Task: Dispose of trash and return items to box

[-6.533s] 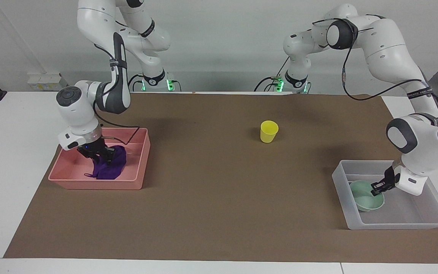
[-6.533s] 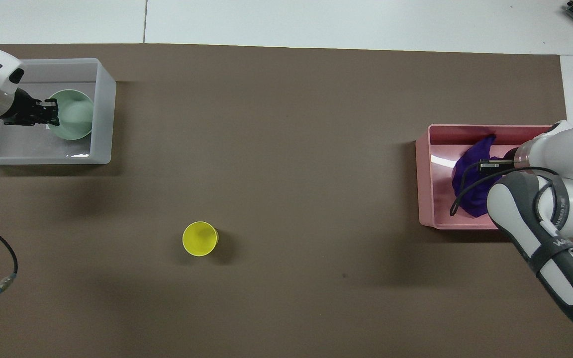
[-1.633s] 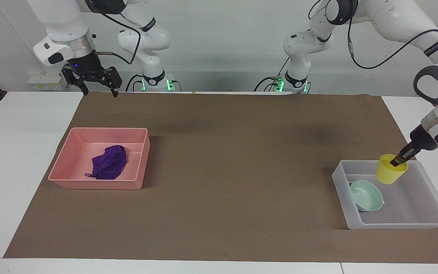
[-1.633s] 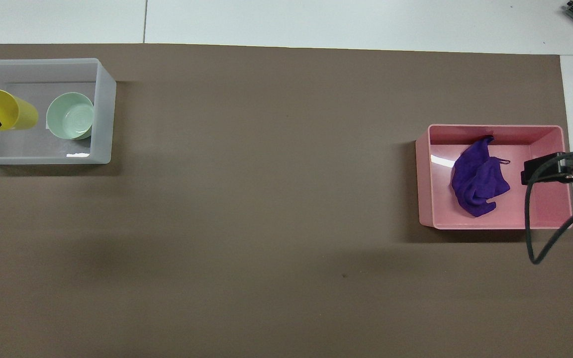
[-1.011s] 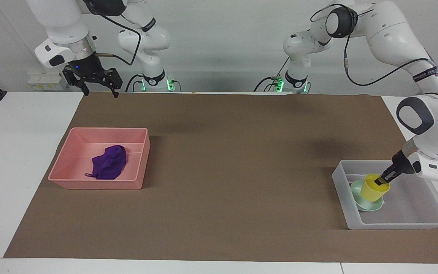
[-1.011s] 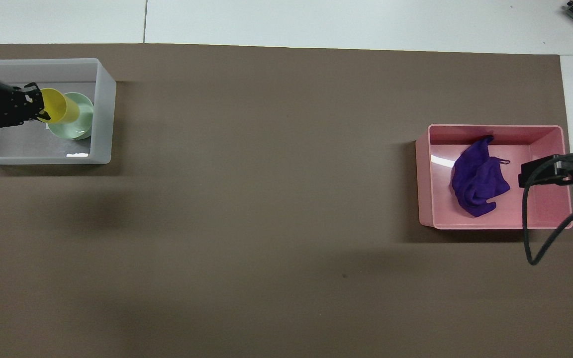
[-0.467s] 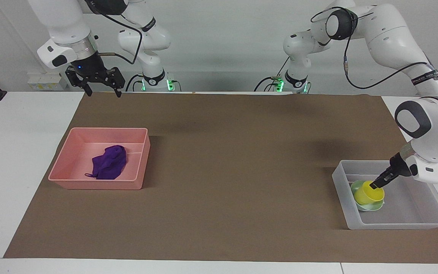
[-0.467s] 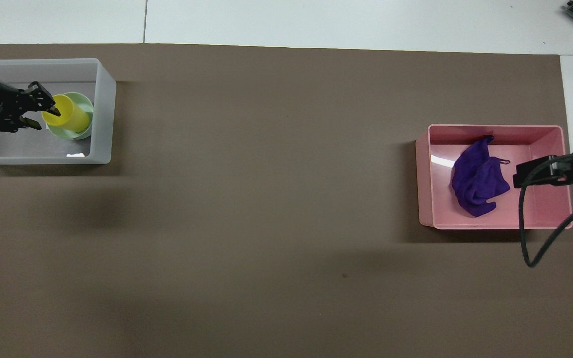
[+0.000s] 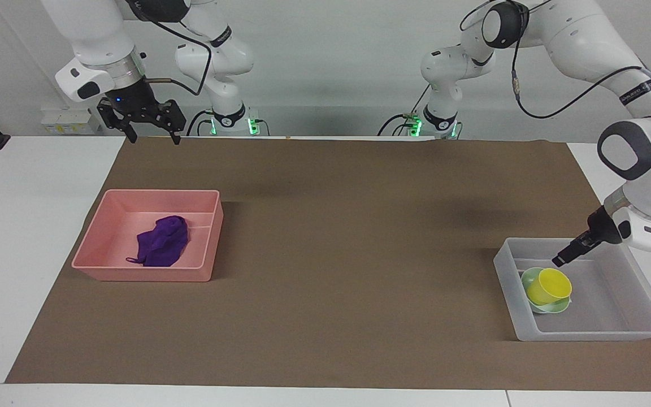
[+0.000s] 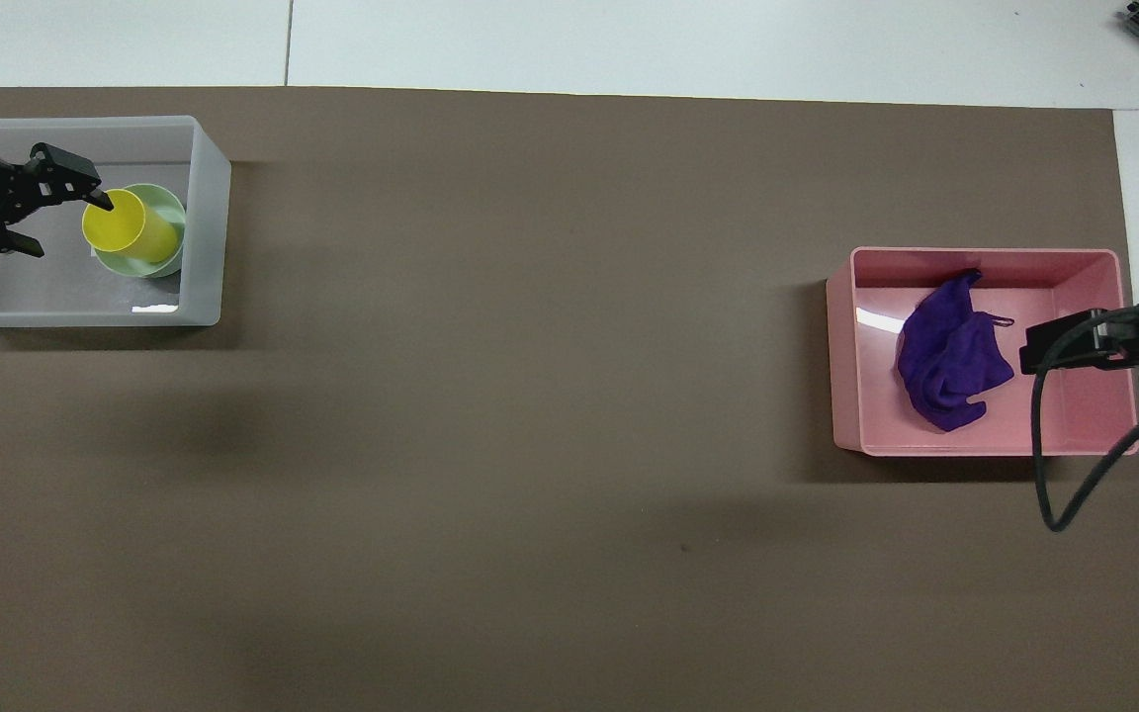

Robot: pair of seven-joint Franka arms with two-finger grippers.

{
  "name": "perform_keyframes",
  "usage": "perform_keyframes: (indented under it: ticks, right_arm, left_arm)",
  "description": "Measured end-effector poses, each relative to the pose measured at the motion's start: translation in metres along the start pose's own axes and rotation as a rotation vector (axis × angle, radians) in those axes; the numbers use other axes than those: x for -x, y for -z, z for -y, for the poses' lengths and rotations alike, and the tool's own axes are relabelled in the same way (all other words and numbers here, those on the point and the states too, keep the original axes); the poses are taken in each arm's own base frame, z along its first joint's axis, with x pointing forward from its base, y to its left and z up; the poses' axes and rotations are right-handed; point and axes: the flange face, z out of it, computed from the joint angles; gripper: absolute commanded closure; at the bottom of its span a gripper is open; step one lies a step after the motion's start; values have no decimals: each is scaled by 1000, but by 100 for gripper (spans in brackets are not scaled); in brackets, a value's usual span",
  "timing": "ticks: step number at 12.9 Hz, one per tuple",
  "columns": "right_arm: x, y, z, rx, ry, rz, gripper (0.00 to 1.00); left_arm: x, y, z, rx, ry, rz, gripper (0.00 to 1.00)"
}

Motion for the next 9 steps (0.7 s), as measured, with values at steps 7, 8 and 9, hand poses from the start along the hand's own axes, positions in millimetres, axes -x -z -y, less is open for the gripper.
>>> perform_keyframes:
  ticks: [7, 8, 9]
  right_arm:
    - [0, 0, -3, 2, -4, -1, 0]
    - [0, 0, -3, 2, -4, -1, 0]
    - [0, 0, -3, 2, -4, -1, 0]
  left_arm:
    - [88, 80, -60, -200, -141, 53, 0]
    - [96, 77, -72, -219, -142, 52, 0]
    - [104, 74, -78, -229, -149, 55, 0]
